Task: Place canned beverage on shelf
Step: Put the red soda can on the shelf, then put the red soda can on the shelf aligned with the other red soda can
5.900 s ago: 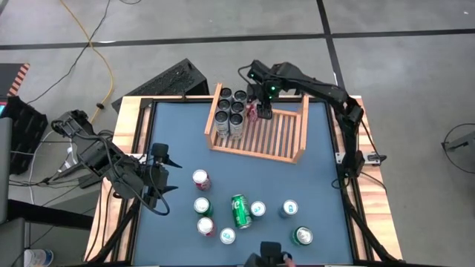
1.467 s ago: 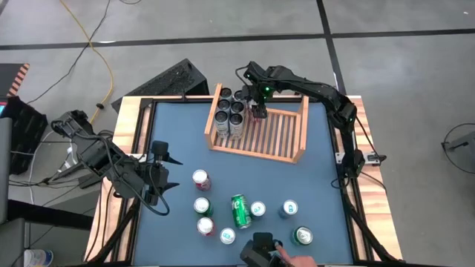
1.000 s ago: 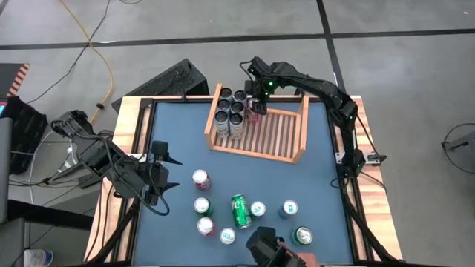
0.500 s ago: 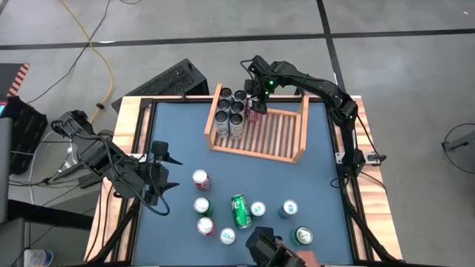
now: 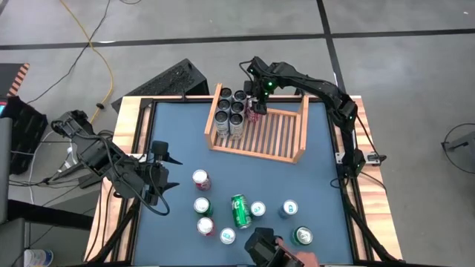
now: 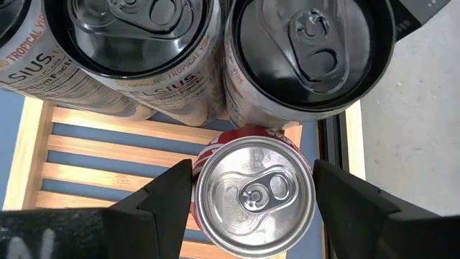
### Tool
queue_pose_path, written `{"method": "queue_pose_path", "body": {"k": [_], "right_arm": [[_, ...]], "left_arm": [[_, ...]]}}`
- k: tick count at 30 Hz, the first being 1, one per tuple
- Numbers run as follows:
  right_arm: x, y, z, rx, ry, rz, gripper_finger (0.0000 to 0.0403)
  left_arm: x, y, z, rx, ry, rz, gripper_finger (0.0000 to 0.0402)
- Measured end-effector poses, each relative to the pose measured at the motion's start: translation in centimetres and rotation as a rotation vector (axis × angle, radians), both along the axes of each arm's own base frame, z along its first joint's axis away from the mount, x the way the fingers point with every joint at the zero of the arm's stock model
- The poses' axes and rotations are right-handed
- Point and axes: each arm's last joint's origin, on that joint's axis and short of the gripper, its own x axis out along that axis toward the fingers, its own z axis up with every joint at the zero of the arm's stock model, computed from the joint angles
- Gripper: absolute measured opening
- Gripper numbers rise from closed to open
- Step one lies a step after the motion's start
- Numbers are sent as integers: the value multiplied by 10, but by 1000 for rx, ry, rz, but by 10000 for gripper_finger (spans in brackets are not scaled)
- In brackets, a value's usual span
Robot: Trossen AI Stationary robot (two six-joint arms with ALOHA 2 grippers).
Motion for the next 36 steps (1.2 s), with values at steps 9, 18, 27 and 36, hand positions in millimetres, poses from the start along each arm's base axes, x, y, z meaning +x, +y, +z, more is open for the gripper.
{"method": "queue_pose_path", "body": {"k": [9, 18, 27, 36], "right_arm": [[-1, 4, 0, 7, 31, -6, 291], [2, 7, 0, -8, 45, -5, 360], [-1, 7, 35, -52, 42, -30, 364], [-48, 27, 85, 108, 192, -174, 363]], "left_arm": [[0, 0, 0, 3, 0, -3, 291], [0, 0, 1, 21, -3, -19, 291], [0, 0, 0, 22, -2, -19, 291], [0, 0, 0, 21, 7, -18, 291]]}}
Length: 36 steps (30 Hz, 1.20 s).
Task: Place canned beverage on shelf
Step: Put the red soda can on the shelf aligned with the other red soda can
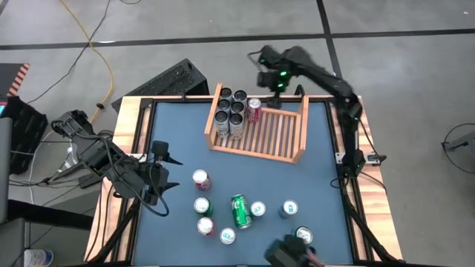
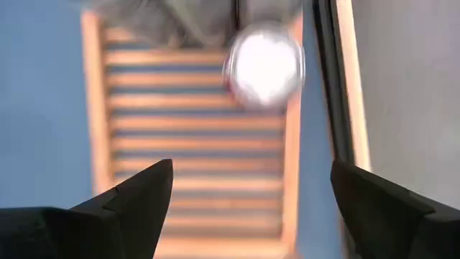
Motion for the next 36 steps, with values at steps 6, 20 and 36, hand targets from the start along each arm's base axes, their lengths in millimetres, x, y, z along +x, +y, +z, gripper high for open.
{"method": "queue_pose_path", "body": {"k": [6, 20, 36], "right_arm": [[-59, 45, 68, -34, -133, -173, 363], [-154, 190, 68, -191, -554, -238, 363], [-146, 209, -22, -116, -527, -248, 363]], "left_arm": [[0, 0, 0, 4, 3, -4, 290], [20, -3, -50, -82, -37, 91, 290], [53, 27, -122, -190, -93, 207, 290]]}}
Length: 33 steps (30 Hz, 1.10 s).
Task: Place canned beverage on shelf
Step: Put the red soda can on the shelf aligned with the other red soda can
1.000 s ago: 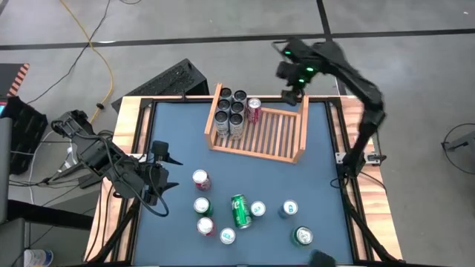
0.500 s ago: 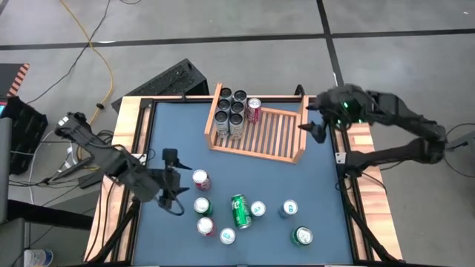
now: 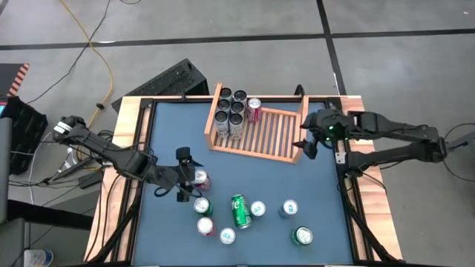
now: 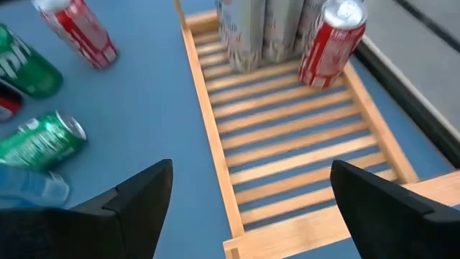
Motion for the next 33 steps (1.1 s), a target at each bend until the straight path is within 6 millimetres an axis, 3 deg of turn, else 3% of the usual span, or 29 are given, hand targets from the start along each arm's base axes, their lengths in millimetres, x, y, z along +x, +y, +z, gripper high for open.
{"method": "queue_pose_path", "body": {"k": [13, 21, 29, 33], "right_arm": [[26, -4, -21, 20, 125, 2, 363], [32, -5, -27, 16, 163, 14, 363], [37, -6, -25, 8, 118, 15, 363], [37, -6, -25, 10, 115, 17, 363]], "left_arm": [[-2, 13, -35, -101, 73, 50, 291], [-2, 15, -39, -138, 100, 31, 288], [3, 24, -42, -143, 153, -71, 237], [4, 31, -42, -125, 164, -103, 234]]}}
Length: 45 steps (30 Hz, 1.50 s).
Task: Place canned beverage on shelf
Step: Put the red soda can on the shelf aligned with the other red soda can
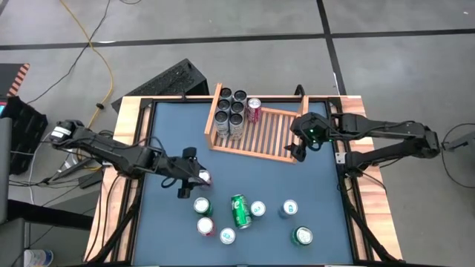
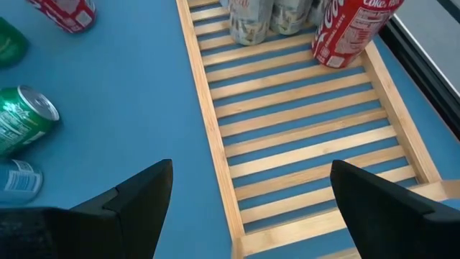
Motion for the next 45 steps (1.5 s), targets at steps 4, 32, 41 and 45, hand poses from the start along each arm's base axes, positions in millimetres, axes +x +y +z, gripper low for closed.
{"method": "queue_pose_path", "body": {"k": [4, 32, 41, 45], "right_arm": [[0, 0, 0, -1, -3, 0, 363], [18, -2, 19, -50, -254, 78, 363], [19, -1, 20, -52, -270, 79, 363], [18, -1, 20, -50, -267, 79, 363]], "left_arm": [[4, 5, 2, 35, -28, -81, 234], [38, 72, 8, 21, -371, -502, 234], [70, 79, -14, -4, -293, -545, 243], [81, 80, -16, -23, -287, -570, 243]]}}
